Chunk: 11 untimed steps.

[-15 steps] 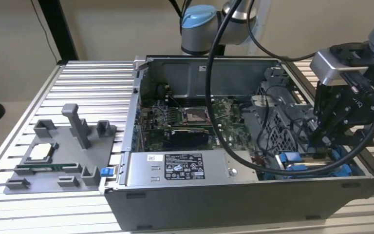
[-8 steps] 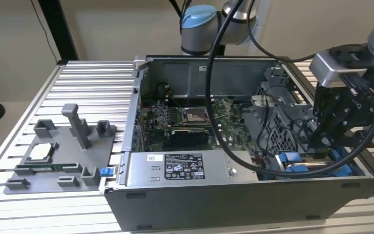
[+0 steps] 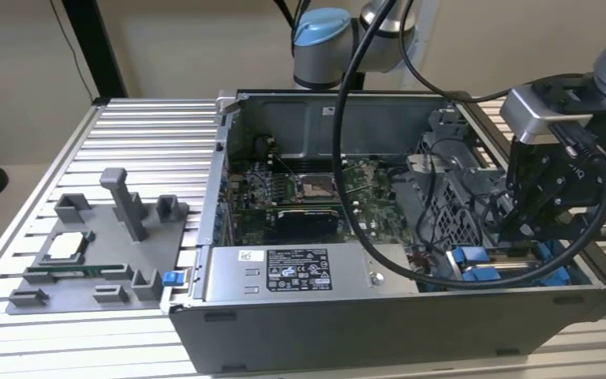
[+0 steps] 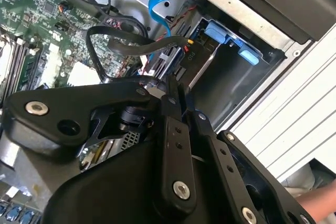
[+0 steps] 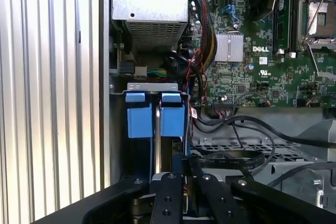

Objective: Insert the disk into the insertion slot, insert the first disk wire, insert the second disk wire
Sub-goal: 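Insert the second disk wire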

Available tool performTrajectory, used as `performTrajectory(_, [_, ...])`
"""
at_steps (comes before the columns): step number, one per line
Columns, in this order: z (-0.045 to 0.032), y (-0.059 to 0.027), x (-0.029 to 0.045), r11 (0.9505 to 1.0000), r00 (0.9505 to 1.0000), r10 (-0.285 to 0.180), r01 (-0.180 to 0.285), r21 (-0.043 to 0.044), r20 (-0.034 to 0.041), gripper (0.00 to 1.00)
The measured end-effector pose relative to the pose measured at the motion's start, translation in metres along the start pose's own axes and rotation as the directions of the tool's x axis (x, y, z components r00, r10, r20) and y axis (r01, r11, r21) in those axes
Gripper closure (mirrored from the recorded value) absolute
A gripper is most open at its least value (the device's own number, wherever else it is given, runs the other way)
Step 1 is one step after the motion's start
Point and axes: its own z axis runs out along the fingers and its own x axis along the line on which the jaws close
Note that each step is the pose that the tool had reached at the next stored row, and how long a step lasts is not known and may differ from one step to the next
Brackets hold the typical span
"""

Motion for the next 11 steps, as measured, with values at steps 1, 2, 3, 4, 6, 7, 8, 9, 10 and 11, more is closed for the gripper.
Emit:
performTrajectory(1, [0.0001,0.0,0.0,1.0,1.0,0.0,0.0,0.0,0.0001,1.0])
performTrajectory(2, [0.0002,0.0,0.0,1.0,1.0,0.0,0.0,0.0,0.0002,1.0])
performTrajectory(3, [0.0002,0.0,0.0,1.0,1.0,0.0,0.0,0.0,0.0001,1.0])
performTrajectory(4, [0.0002,0.0,0.0,1.0,1.0,0.0,0.0,0.0,0.0002,1.0])
performTrajectory(6, [0.0005,0.0,0.0,1.0,1.0,0.0,0.0,0.0,0.0003,1.0])
performTrajectory(7, [0.0012,0.0,0.0001,1.0,1.0,0.0,0.0,-0.0001,0.0006,1.0])
performTrajectory(8, [0.002,0.0,0.0002,1.0,1.0,0.0,0.0,-0.0001,0.0006,1.0])
performTrajectory(9, [0.0031,-0.0001,0.0003,1.0,1.0,0.0,0.0,0.0,0.0004,1.0])
performTrajectory(10, [0.004,-0.0001,0.0003,1.0,1.0,0.0,0.0,0.0004,0.0003,1.0])
performTrajectory(11, [0.0047,0.0,0.0004,1.0,1.0,0.0,0.0,0.0018,0.0003,1.0])
